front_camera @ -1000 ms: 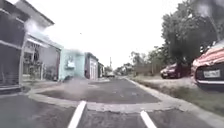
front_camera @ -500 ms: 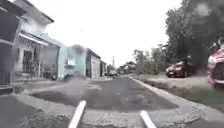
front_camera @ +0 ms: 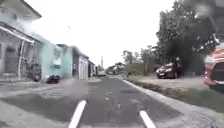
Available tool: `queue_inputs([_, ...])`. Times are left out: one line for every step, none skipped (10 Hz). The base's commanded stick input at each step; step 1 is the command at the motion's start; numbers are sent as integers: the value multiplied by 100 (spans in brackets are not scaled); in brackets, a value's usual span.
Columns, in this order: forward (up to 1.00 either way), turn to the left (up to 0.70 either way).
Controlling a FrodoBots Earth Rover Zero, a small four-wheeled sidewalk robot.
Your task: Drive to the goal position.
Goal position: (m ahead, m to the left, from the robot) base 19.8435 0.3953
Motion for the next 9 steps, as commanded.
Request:
queue_inputs([70,0])
queue_inputs([70,0])
queue_inputs([70,5])
queue_inputs([70,3])
queue_inputs([70,2])
queue_inputs([70,6])
queue_inputs([70,7])
queue_inputs([70,1])
queue_inputs([70,0])
